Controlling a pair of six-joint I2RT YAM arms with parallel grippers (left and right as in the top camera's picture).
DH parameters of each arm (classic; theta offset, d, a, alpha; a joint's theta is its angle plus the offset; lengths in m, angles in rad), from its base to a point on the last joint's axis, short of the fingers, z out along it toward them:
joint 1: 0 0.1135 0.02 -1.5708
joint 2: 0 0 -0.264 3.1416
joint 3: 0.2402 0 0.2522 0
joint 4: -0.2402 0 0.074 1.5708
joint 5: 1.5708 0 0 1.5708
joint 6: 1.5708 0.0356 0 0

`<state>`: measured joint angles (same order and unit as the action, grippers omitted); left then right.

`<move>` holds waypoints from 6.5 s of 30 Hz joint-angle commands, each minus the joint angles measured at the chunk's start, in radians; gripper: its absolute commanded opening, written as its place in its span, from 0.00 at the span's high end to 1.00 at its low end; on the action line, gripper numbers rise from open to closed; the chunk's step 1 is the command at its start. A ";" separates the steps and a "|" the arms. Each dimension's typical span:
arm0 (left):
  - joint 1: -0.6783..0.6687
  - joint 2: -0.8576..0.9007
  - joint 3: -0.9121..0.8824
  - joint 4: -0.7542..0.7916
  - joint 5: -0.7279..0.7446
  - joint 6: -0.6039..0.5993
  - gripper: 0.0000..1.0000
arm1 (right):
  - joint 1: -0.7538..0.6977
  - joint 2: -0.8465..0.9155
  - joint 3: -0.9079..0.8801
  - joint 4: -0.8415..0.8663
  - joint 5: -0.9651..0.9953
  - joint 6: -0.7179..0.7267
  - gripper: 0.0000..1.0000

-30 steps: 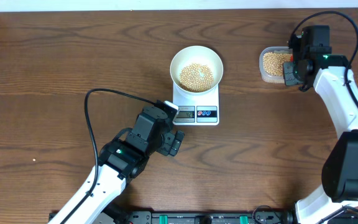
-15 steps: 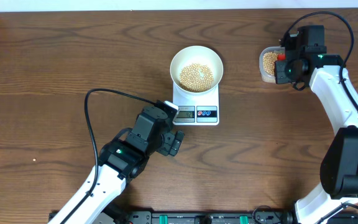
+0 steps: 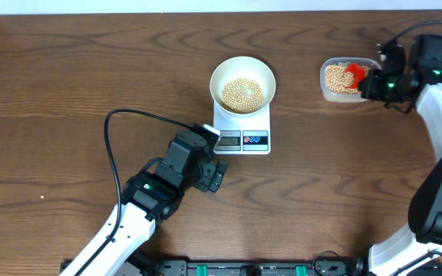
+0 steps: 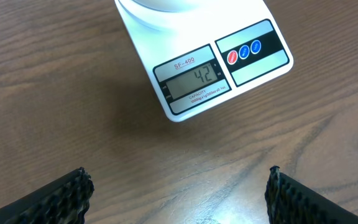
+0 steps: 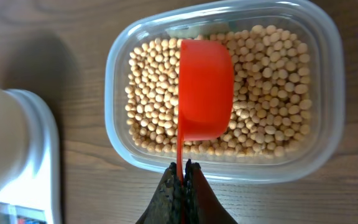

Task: Scoop item into bowl and weigh 50g on scale
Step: 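Dip the scoop into the tub again for a small amount, then carry the scoop over the bowl and pour the extra beans, then move the empty red scoop right back over the soybean tub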

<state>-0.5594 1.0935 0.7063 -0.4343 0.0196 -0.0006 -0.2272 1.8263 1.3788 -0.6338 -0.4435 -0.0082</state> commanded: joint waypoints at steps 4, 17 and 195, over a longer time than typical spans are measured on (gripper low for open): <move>-0.003 0.004 0.018 0.002 -0.006 -0.005 0.09 | -0.090 0.008 0.011 0.002 -0.232 0.014 0.99; -0.003 0.004 0.018 0.002 -0.006 -0.005 0.09 | -0.138 0.008 0.011 0.003 -0.609 -0.122 0.99; -0.003 0.004 0.018 0.002 -0.006 -0.004 0.09 | -0.166 -0.039 0.097 -0.185 -0.432 -0.186 0.99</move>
<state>-0.5594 1.0935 0.7063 -0.4339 0.0196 -0.0006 -0.4152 1.8164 1.4578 -0.7975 -0.9855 -0.1146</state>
